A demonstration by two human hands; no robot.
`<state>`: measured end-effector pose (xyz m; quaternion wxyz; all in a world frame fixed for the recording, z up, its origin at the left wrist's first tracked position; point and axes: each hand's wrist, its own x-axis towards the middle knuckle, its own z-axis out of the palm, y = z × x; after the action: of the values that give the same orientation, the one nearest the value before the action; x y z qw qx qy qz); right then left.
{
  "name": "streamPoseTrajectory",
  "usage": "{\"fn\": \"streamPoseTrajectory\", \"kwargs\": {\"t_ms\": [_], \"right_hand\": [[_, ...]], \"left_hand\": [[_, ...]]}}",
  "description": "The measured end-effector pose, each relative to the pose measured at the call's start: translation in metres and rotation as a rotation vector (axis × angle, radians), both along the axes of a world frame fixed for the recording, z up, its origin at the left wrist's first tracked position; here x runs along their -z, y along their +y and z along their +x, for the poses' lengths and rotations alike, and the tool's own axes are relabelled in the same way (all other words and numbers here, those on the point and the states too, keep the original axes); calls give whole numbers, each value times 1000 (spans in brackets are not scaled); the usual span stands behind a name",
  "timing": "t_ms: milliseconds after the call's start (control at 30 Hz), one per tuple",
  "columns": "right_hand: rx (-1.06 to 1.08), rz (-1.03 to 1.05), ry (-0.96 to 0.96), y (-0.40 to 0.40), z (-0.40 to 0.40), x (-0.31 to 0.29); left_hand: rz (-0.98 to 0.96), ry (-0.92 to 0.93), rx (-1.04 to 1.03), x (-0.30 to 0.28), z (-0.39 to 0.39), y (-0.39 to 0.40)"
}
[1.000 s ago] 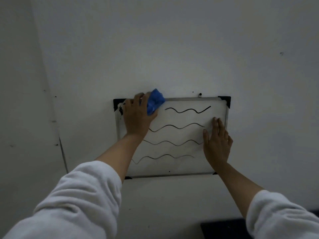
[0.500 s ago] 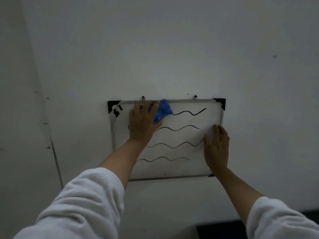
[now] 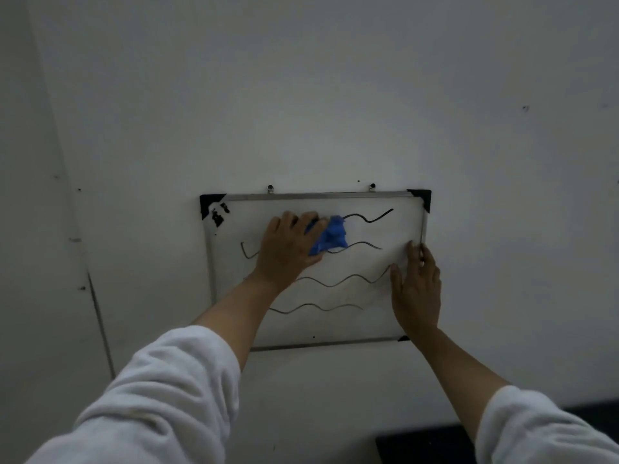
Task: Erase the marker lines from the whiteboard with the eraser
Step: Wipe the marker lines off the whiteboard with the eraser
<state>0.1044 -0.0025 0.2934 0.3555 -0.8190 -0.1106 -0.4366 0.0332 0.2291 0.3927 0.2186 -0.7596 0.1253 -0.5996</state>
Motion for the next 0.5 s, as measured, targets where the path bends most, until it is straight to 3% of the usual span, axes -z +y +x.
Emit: {"fn": "streamPoseTrajectory", "kwargs": {"t_ms": [167, 200, 333, 367, 500], "right_hand": [[5, -5, 20, -3, 0, 3], [1, -4, 22, -4, 0, 3], [-16, -5, 31, -4, -2, 1], [-20, -7, 33, -4, -2, 1], [-96, 65, 57, -10, 0, 9]], "left_hand": [[-591, -51, 111, -5, 5, -22], [-581, -57, 106, -1, 7, -27], [-134, -11, 35, 14, 11, -26], [-184, -25, 46, 12, 12, -26], [-706, -104, 76, 4, 16, -49]]}}
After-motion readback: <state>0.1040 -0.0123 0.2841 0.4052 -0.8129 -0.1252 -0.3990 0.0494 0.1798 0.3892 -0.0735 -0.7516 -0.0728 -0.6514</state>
